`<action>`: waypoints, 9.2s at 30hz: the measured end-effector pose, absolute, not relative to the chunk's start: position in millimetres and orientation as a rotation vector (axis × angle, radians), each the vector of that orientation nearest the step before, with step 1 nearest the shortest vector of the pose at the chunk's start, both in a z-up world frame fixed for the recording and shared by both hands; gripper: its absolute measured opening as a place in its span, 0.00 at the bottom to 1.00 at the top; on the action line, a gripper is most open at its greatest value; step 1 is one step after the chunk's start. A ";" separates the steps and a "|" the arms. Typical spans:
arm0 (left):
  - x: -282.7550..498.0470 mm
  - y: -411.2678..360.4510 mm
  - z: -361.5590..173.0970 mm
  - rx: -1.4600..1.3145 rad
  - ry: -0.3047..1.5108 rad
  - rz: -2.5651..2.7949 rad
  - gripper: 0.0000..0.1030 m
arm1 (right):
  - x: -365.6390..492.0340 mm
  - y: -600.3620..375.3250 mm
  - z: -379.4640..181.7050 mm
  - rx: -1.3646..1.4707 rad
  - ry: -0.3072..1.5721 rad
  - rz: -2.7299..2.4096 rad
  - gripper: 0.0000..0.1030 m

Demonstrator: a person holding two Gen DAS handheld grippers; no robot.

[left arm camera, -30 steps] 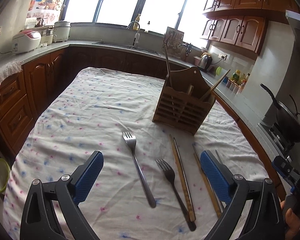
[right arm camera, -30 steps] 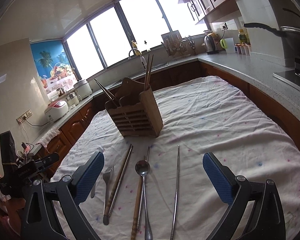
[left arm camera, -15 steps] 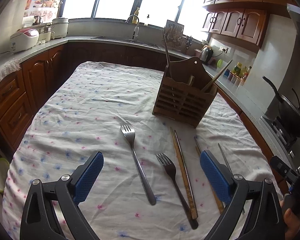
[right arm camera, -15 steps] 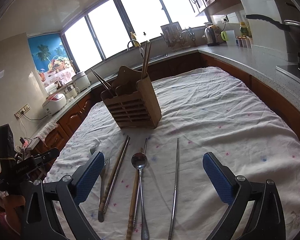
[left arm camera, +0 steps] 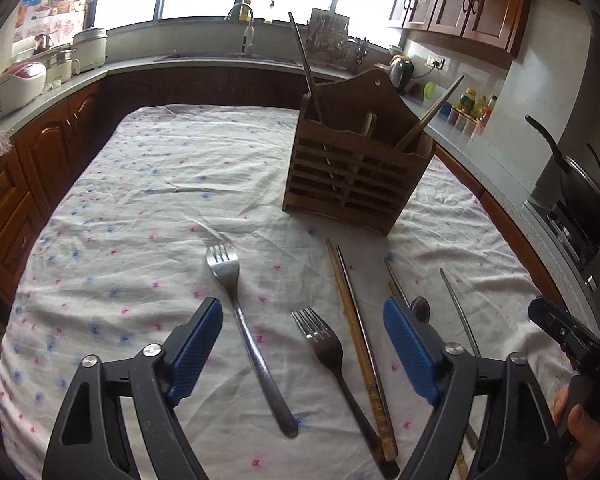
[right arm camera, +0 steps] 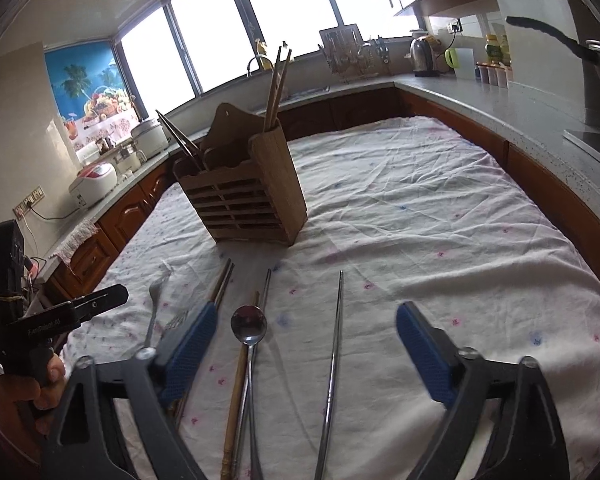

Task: Organize utensils
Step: 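Lower both tools toward the forks and remaining chopsticks, then grasp a wooden chopstick with the left tool while the right tool grasps a metal chopstick, then lift both held chopsticks up and carry them over the wooden holder, then open the left tool dropping its chopstick into the holder while the right tool releases its own, then withdraw both open tools from the holder back over the utensils, then grasp a metal fork with the left tool while the right tool grasps the metal spoon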

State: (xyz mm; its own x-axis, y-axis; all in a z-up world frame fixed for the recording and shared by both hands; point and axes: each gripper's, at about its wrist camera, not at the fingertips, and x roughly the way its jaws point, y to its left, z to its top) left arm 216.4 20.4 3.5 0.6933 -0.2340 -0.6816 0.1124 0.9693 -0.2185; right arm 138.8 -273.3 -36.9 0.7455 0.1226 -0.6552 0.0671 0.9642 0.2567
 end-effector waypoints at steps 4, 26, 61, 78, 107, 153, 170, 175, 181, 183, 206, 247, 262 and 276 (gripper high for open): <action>240.9 11.3 -3.8 -0.153 0.820 -0.215 0.62 | 156.7 -276.8 -49.8 0.273 0.798 0.035 0.54; 362.1 -40.2 -65.7 -0.069 1.026 -0.274 0.20 | 210.8 -285.6 -94.4 0.260 0.979 0.022 0.19; 333.8 -50.1 -24.3 -0.032 0.909 -0.365 0.03 | 193.7 -284.0 -35.5 0.245 0.830 0.064 0.04; 220.2 24.9 77.8 -0.137 0.676 -0.398 0.03 | 139.9 -279.5 61.3 0.267 0.565 0.077 0.04; 192.4 57.0 101.4 -0.204 0.501 -0.357 0.03 | 145.4 -268.0 93.4 0.260 0.475 0.094 0.04; 364.7 54.2 50.2 -0.363 0.243 -0.223 0.04 | 286.8 -268.5 100.0 0.265 0.335 0.047 0.04; 419.4 44.5 6.0 -0.323 0.417 -0.244 0.05 | 308.2 -274.9 49.5 0.339 0.495 0.039 0.05; 414.8 46.8 11.5 -0.311 0.423 -0.242 0.05 | 308.3 -273.7 50.1 0.334 0.497 0.036 0.05; 411.3 45.5 10.9 -0.312 0.451 -0.243 0.06 | 307.5 -274.7 48.6 0.341 0.500 0.036 0.10; 411.3 46.9 10.2 -0.321 0.466 -0.248 0.14 | 305.3 -275.9 49.2 0.344 0.495 0.036 0.15; 316.5 81.1 22.8 -0.380 0.477 -0.121 0.94 | 227.5 -281.7 64.3 0.399 0.423 0.089 0.91; 157.9 49.7 4.4 -0.310 0.733 -0.122 0.95 | 115.1 -250.2 -14.7 0.313 0.657 0.139 0.91; 193.8 14.5 -14.3 -0.177 0.835 -0.145 0.93 | 142.5 -255.3 -42.9 0.326 0.764 0.182 0.68; 243.1 -8.2 -40.2 -0.119 0.943 -0.182 0.71 | 194.1 -237.6 -81.9 0.247 0.947 0.257 0.46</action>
